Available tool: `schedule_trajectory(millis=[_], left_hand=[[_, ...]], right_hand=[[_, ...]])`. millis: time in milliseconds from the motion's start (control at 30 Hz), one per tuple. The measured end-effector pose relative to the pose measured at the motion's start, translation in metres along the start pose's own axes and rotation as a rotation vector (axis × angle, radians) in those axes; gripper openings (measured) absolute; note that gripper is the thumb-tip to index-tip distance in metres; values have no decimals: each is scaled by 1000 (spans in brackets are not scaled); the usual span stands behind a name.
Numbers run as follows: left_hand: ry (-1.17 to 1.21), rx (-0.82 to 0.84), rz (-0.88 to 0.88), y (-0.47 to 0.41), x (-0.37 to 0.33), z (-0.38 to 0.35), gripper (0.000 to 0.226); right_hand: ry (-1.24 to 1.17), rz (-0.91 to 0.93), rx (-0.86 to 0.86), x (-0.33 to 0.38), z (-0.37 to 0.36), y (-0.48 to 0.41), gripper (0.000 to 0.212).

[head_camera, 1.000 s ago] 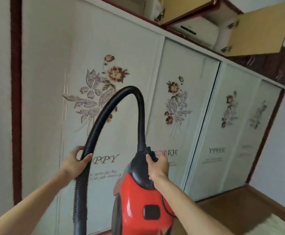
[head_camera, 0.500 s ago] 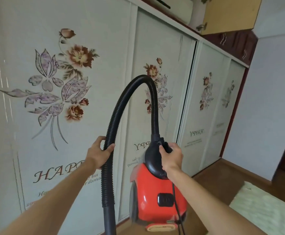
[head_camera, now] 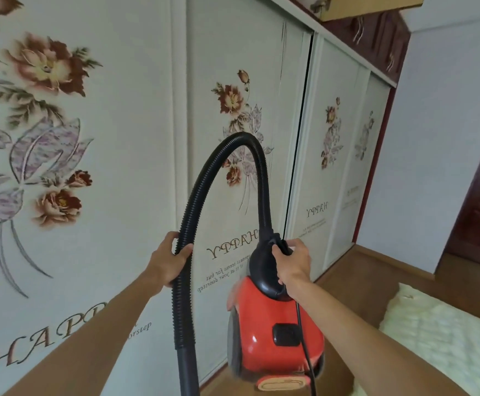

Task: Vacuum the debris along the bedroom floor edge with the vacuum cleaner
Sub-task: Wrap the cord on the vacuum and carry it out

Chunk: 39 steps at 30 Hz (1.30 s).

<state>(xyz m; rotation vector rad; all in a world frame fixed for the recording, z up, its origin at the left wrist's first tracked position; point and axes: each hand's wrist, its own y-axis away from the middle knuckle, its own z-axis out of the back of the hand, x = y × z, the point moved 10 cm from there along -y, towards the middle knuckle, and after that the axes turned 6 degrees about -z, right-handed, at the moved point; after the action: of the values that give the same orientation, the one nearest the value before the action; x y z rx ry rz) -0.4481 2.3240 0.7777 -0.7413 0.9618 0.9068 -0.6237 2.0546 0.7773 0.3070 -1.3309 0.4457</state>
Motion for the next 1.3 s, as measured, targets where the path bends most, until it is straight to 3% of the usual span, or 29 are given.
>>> schedule_trajectory(millis=[300, 667, 867, 1300], left_hand=[[65, 148, -21, -105, 8, -74, 34], [207, 450, -33, -264, 31, -193, 37], [214, 645, -65, -305, 22, -264, 38], [195, 784, -195, -393, -27, -433, 39]], right_hand=[[0, -87, -82, -22, -1, -81, 18], [74, -124, -356, -27, -5, -196, 19], [42, -172, -501, -28, 26, -238, 17], [38, -214, -633, -70, 103, -351, 19]])
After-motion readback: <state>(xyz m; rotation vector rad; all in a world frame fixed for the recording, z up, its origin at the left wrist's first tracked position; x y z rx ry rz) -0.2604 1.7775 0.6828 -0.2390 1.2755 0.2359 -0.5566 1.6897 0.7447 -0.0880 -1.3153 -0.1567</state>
